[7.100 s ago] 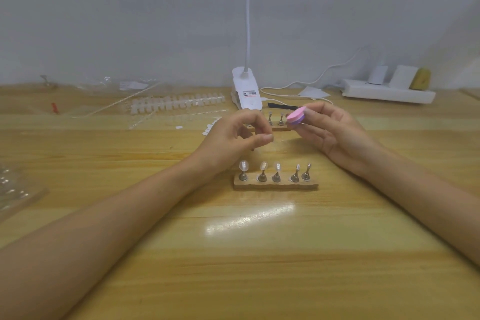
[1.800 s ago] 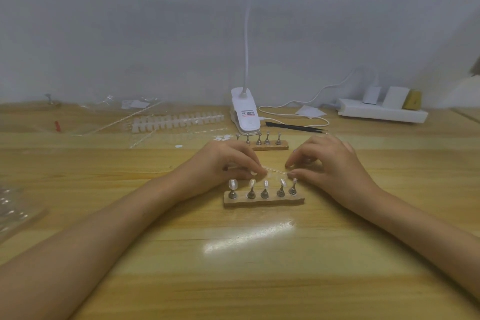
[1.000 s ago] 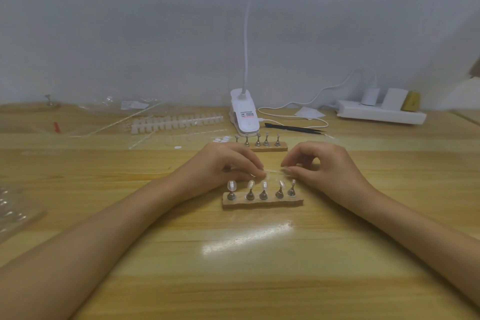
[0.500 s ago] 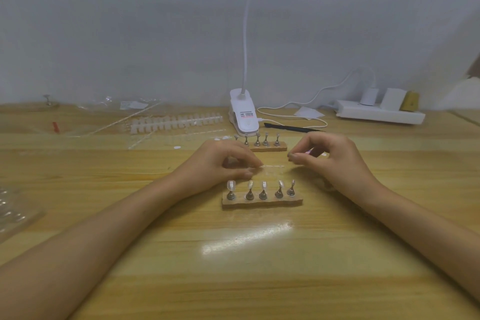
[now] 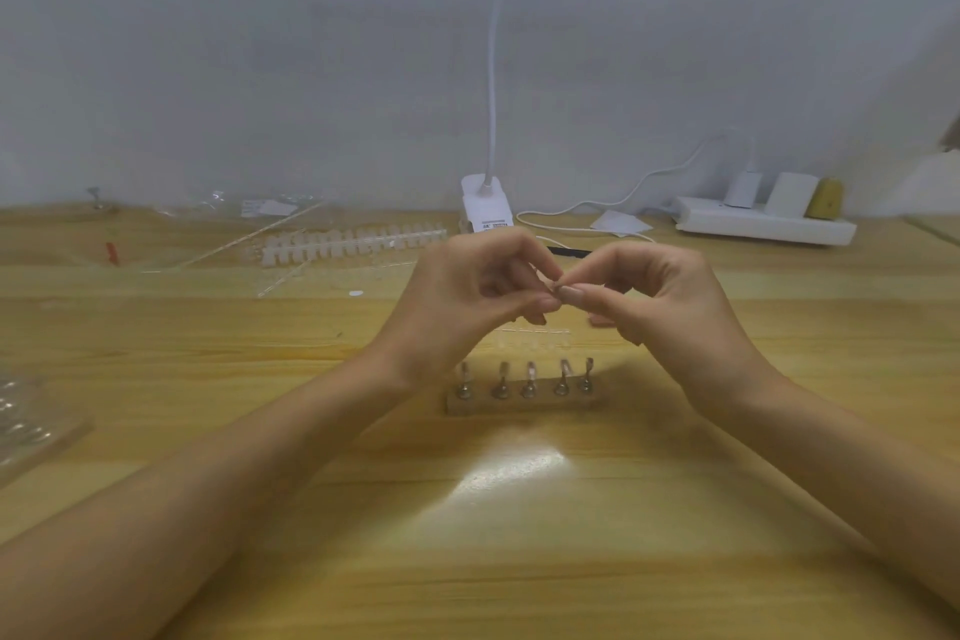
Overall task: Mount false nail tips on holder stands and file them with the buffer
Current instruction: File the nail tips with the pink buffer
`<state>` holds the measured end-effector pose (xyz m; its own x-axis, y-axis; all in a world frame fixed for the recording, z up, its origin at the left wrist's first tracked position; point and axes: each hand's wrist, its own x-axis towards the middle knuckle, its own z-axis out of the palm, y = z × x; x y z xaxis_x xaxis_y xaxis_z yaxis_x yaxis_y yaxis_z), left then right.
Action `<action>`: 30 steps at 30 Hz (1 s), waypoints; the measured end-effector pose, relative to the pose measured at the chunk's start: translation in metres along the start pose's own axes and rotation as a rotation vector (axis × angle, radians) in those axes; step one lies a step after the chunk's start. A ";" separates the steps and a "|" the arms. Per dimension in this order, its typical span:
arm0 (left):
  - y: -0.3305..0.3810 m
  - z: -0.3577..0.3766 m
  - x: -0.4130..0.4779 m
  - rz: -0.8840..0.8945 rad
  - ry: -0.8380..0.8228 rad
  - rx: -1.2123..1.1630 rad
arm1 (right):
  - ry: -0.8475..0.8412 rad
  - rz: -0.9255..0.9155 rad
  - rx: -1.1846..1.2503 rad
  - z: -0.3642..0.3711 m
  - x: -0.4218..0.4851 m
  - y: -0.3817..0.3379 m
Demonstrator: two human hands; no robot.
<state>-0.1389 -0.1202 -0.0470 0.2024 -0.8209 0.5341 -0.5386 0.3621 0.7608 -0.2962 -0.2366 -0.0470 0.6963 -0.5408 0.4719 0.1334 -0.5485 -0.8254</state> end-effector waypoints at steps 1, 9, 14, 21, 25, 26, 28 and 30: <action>0.001 0.000 0.000 0.010 0.005 0.010 | -0.008 0.002 0.007 0.000 0.001 0.001; -0.021 -0.012 -0.003 -0.157 0.106 0.013 | 0.011 -0.023 -0.498 -0.039 0.013 0.031; -0.034 -0.015 -0.007 -0.251 0.121 -0.075 | -0.104 0.006 -0.568 -0.046 0.007 0.047; -0.031 -0.013 -0.007 -0.231 0.013 -0.095 | -0.112 -0.005 -0.662 -0.044 0.007 0.051; -0.031 -0.012 -0.007 -0.242 -0.015 -0.103 | -0.028 0.001 -0.504 -0.040 0.005 0.046; -0.032 -0.013 -0.007 -0.252 -0.008 -0.105 | -0.013 0.040 -0.373 -0.037 0.004 0.042; -0.032 -0.015 -0.005 -0.257 0.011 -0.105 | -0.034 0.165 -0.013 -0.027 0.004 0.034; -0.029 -0.013 -0.003 -0.231 0.025 -0.102 | -0.084 0.282 0.265 -0.015 0.004 0.027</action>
<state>-0.1132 -0.1230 -0.0661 0.3316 -0.8762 0.3497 -0.3907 0.2098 0.8963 -0.3003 -0.2630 -0.0630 0.7852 -0.5869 0.1976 0.0988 -0.1963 -0.9756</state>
